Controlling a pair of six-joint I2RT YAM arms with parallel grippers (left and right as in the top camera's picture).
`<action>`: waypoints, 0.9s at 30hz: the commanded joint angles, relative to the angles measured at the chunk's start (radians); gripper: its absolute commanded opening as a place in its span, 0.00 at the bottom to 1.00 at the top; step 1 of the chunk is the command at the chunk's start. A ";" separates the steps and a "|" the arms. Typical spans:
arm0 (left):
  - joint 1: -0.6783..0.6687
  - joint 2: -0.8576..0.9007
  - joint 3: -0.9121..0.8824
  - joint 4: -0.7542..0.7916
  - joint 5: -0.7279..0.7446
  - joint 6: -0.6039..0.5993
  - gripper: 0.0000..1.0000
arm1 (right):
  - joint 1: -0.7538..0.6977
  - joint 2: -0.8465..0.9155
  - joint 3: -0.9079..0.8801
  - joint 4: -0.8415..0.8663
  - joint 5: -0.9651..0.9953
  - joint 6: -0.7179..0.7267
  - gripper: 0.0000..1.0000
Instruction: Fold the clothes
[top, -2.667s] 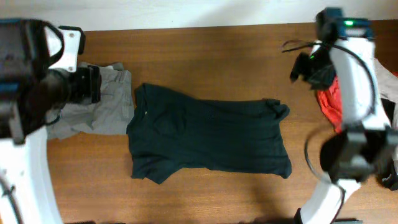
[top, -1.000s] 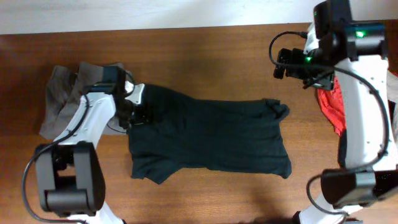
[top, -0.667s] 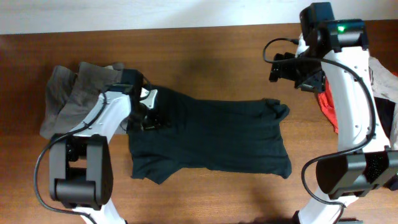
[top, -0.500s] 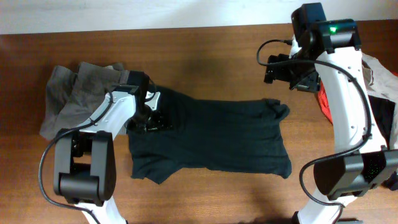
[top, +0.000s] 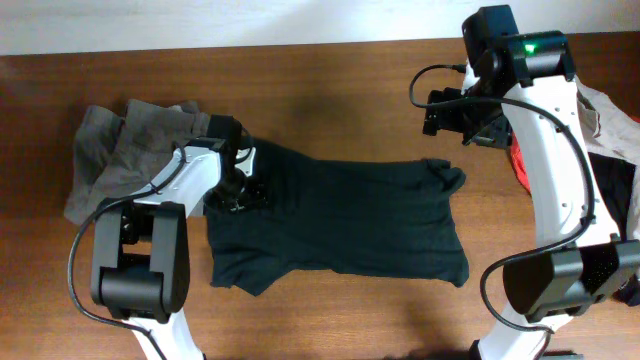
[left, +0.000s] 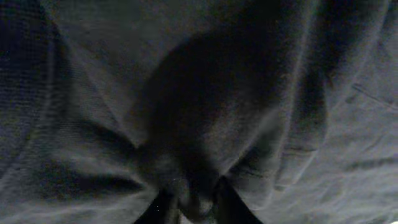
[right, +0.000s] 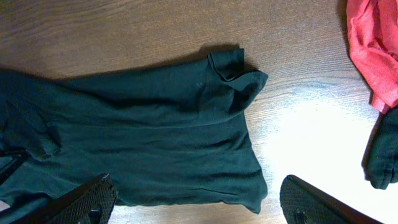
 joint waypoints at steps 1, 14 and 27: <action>0.003 0.016 0.009 -0.002 0.043 -0.007 0.12 | 0.007 -0.001 -0.005 -0.002 0.017 0.008 0.89; 0.048 -0.060 0.066 -0.125 -0.040 0.010 0.05 | 0.007 -0.001 -0.005 -0.016 0.039 0.004 0.89; 0.051 -0.091 0.066 -0.250 -0.237 0.035 0.06 | 0.007 -0.001 -0.005 -0.016 0.064 0.005 0.90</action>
